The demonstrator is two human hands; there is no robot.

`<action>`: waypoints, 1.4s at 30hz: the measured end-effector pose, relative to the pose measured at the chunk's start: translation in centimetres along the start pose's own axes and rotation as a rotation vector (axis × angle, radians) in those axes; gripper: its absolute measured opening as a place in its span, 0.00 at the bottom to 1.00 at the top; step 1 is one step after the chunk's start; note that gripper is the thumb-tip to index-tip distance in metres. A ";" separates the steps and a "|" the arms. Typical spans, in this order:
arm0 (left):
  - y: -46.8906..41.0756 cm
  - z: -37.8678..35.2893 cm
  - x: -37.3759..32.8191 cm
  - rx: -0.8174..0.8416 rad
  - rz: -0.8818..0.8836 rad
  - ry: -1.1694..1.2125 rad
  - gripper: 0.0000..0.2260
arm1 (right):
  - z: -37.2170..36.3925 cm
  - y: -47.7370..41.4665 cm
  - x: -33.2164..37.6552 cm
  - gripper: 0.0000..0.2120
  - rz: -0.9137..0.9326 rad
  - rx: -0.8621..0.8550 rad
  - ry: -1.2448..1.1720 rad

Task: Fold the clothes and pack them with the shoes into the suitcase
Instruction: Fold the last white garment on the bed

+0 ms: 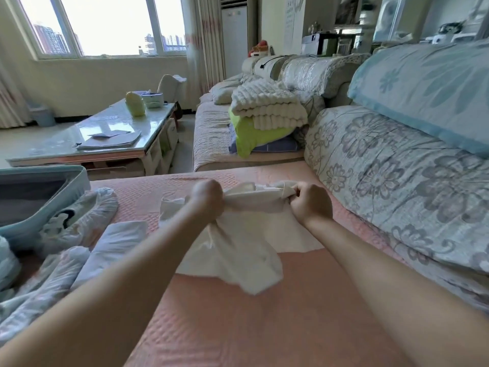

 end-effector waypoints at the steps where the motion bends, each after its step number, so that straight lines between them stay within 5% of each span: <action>1: -1.7 1.1 0.7 -0.056 0.048 0.172 0.15 | -1.0 -1.5 0.2 0.11 -0.012 0.025 -0.021; 4: -4.7 1.1 1.0 -0.089 0.019 0.405 0.29 | -6.9 -3.2 0.1 0.38 -0.072 0.407 -0.023; 6: -4.6 -1.3 0.3 -0.051 -0.089 0.397 0.29 | -10.1 -2.1 0.0 0.45 -0.061 0.584 0.037; 10: -1.0 -7.4 0.5 0.053 -0.388 0.123 0.25 | -14.4 0.6 0.5 0.37 0.088 0.680 0.176; 15: -0.7 -12.6 5.2 0.203 -0.304 -0.068 0.15 | -16.6 2.2 1.7 0.30 0.193 0.577 0.365; 18: -1.4 -12.8 6.0 0.173 -0.324 -0.207 0.21 | -16.4 1.5 1.9 0.24 0.130 0.500 0.433; 20: -2.0 -12.9 5.9 0.161 -0.345 -0.324 0.23 | -16.8 0.8 2.0 0.13 0.084 0.498 0.342; 25: -4.6 -9.6 7.8 -0.051 -0.113 -0.165 0.23 | -16.1 -2.7 4.8 0.11 0.044 0.357 -0.186; 27: -5.5 -7.4 10.6 -0.142 0.106 -0.118 0.24 | -16.4 -3.2 7.2 0.28 0.099 0.479 -0.397; 29: -5.8 -7.0 12.7 -0.110 0.224 -0.135 0.30 | -17.0 -2.7 8.5 0.39 0.182 0.586 -0.262; 32: -5.9 -7.7 10.0 -0.142 -0.116 -0.132 0.28 | -18.4 -0.3 7.8 0.41 0.300 0.697 0.056; 34: -4.5 -10.0 7.9 -0.005 -0.367 -0.145 0.24 | -20.5 1.9 6.1 0.44 0.338 0.819 0.224; 37: -2.9 -13.4 9.1 0.184 -0.365 -0.224 0.28 | -22.1 3.8 4.1 0.46 0.365 0.858 0.388; 42: -2.6 -13.3 10.3 0.183 -0.303 -0.175 0.25 | -21.9 5.7 4.3 0.48 0.371 0.915 0.374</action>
Point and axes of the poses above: each hand's wrist, its own y-axis away from the middle knuckle, its own z-axis out of the back of the hand, x = y × z, the point moved 10 cm from there along -y, towards the middle knuckle, and after that the axes turned 2 degrees about y, right-handed, at the moved point
